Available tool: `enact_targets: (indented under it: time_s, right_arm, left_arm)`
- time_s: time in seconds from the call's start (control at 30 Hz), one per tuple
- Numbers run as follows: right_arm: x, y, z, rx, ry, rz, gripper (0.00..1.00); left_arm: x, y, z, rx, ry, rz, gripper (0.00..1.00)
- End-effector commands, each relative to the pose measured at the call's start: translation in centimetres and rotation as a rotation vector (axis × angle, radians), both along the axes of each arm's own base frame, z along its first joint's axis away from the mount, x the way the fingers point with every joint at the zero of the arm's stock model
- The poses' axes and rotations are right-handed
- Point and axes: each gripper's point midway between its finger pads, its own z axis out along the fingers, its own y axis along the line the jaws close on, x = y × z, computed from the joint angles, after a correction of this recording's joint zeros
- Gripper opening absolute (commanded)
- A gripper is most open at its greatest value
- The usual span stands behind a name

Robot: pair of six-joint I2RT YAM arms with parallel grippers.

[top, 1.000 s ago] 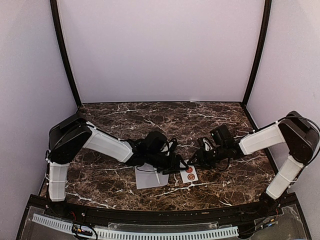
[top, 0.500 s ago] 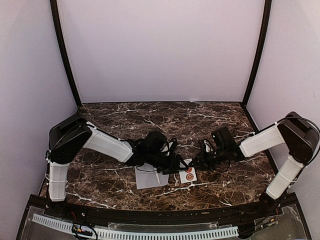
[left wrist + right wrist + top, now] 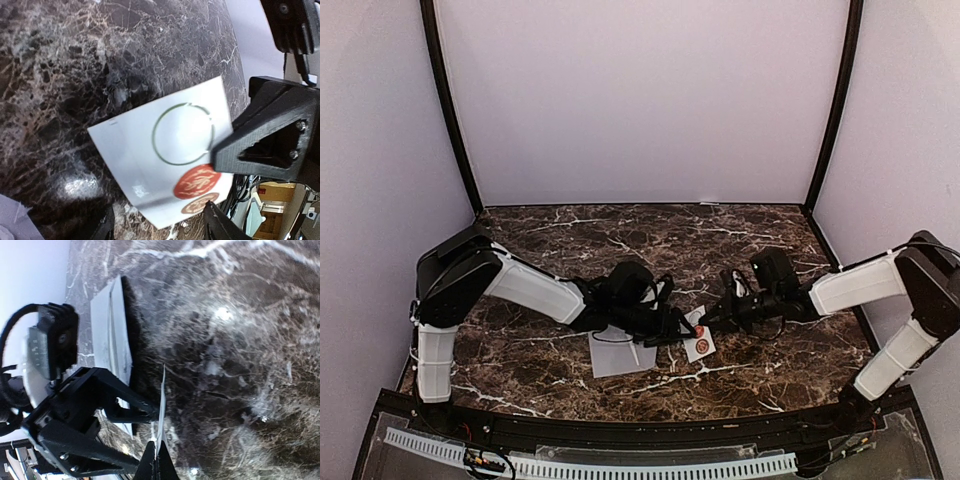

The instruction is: Place the letter into the envelope and seal it

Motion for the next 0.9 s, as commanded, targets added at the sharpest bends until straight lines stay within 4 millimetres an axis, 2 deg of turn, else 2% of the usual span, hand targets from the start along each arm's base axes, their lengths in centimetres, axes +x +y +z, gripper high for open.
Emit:
enact_targets:
  time_s: [0.0, 0.1, 0.23, 0.27, 0.3, 0.33, 0.37, 0.47, 0.57, 0.77, 0.83, 0.87]
  right_arm:
    - [1.3, 0.6, 6.0, 0.108, -0.168, 0.0, 0.0]
    - [1.4, 1.1, 10.0, 0.168, -0.266, 0.032, 0.0]
    - [0.8, 1.7, 15.7, 0.279, -0.397, 0.087, 0.0]
    - [0.5, 1.9, 16.9, 0.305, -0.425, 0.1, 0.0]
    - [0.2, 2.1, 18.3, 0.333, -0.455, 0.117, 0.0]
    - [-0.1, 2.3, 19.4, 0.357, -0.48, 0.129, 0.0]
    - [-0.5, 2.6, 20.4, 0.383, -0.504, 0.143, 0.0]
    - [-1.8, 3.5, 23.2, 0.463, -0.566, 0.189, 0.0]
    - [-3.0, 4.8, 25.0, 0.511, -0.609, 0.24, 0.0]
    - [-4.6, 6.9, 26.7, 0.571, -0.638, 0.303, 0.0]
    - [-4.8, 7.4, 26.9, 0.581, -0.635, 0.317, 0.0]
    - [-4.9, 7.6, 26.9, 0.583, -0.632, 0.323, 0.0]
  left_arm:
    - [1.9, 1.4, 7.9, -0.087, -0.167, 0.048, 0.61]
    - [2.1, 2.6, 12.4, -0.122, -0.281, 0.061, 0.66]
    - [1.2, 4.9, 18.4, -0.185, -0.392, 0.071, 0.71]
    - [0.8, 5.3, 18.7, -0.189, -0.402, 0.067, 0.72]
    - [0.4, 5.8, 20.6, -0.23, -0.431, 0.067, 0.74]
    - [-0.1, 6.2, 20.7, -0.236, -0.435, 0.056, 0.75]
    - [-0.5, 6.7, 22.0, -0.267, -0.456, 0.053, 0.78]
    - [-1.7, 7.4, 22.4, -0.261, -0.467, 0.018, 0.8]
    - [-2.4, 8.4, 22.6, -0.26, -0.47, 0.01, 0.81]
    - [-4.6, 8.3, 23.7, -0.351, -0.458, -0.08, 0.8]
    - [-5.2, 8.2, 24.1, -0.399, -0.45, -0.096, 0.75]
    - [-5.3, 8.2, 24.9, -0.434, -0.466, -0.097, 0.7]
